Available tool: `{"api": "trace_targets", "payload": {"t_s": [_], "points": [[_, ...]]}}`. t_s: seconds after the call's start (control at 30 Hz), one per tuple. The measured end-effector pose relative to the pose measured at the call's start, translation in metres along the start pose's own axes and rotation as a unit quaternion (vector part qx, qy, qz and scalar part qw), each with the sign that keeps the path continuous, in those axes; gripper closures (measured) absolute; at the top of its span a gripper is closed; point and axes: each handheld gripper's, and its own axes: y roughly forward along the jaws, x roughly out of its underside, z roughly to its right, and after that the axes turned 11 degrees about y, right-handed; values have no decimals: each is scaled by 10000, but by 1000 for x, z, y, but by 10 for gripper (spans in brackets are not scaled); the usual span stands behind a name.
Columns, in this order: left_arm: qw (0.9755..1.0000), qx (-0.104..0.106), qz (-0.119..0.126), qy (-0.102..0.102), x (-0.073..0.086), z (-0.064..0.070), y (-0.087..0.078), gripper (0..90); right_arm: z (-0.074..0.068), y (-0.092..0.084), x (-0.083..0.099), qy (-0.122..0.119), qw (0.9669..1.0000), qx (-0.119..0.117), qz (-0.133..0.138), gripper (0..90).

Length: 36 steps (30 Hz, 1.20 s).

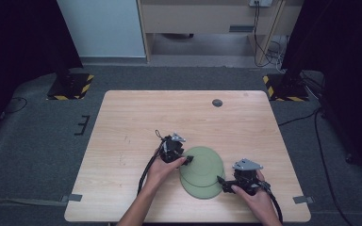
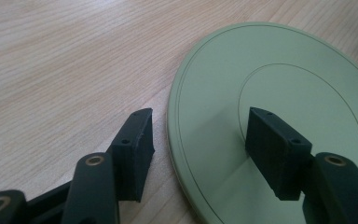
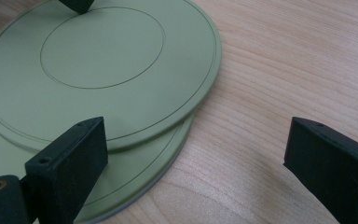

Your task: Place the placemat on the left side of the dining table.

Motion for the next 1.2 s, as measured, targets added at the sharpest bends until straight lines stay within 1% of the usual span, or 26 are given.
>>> {"api": "trace_targets", "payload": {"t_s": [0.17,0.27,0.4,0.5,0.63,0.87,0.97,1.03,1.1,1.17,1.2], "points": [[9999,112,23,-103,2,-3,1,411,1,1,0,-10,10000,20,-15,56],[9994,213,93,-274,4,-6,1,413,0,1,1,9,10000,31,-8,55],[9993,239,111,-255,5,-6,1,416,0,2,1,18,10000,33,-6,52],[9990,326,114,-298,5,-7,1,439,1,2,1,29,10000,31,-10,47],[9982,429,176,-381,7,-8,1,479,1,2,1,3,10000,44,1,42],[9981,424,153,-411,6,-7,0,496,1,3,1,-21,10000,58,-3,26],[9984,372,179,-397,4,-6,-1,501,1,3,1,-35,10000,73,0,20],[9983,336,252,-414,2,-4,-4,512,2,3,0,-31,10000,71,-7,16],[9974,352,396,-491,0,-4,-8,529,1,3,0,1,10000,77,-11,13],[9967,387,513,-490,-3,-4,-14,565,1,3,0,-7,10000,79,-16,10],[9966,394,540,-474,-4,-3,-15,565,1,3,0,-7,10000,79,-16,10]]}}
